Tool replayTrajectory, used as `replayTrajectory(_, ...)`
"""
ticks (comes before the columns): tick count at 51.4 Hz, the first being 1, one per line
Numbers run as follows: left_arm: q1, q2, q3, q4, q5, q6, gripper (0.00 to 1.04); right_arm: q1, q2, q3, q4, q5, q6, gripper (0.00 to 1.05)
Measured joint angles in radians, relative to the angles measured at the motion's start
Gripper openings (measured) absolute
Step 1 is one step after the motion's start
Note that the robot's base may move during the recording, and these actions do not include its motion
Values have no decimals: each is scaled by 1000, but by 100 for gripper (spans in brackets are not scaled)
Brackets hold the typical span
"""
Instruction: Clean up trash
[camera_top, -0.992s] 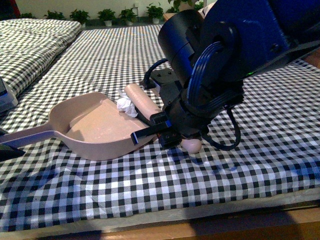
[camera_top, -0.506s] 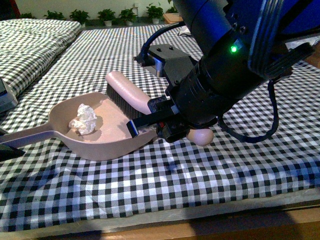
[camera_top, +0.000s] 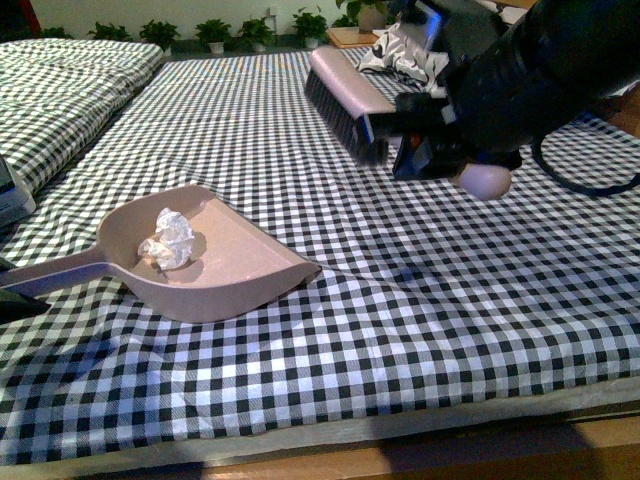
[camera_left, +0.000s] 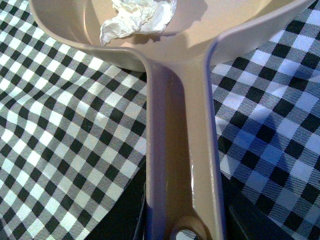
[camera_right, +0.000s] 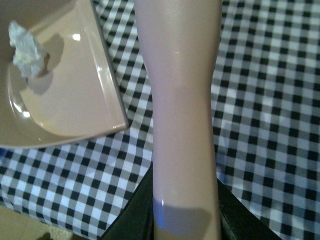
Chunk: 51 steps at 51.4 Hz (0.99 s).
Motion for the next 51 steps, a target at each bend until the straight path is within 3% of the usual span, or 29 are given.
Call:
replayTrajectory(23, 0, 0, 0, 0, 0, 0, 27, -236, -199, -81, 106, -26, 128, 19)
replayTrajectory(40, 0, 0, 0, 0, 0, 0, 27, -270, -229, -90, 112, -64, 139, 19)
replayTrajectory(44, 0, 0, -22, 88, 27, -123, 27, -272, -229, -97, 113, -68, 145, 19)
replayTrajectory(51, -2, 0, -23, 103, 26, -386, 27, -273, -230, -98, 116, -72, 156, 19)
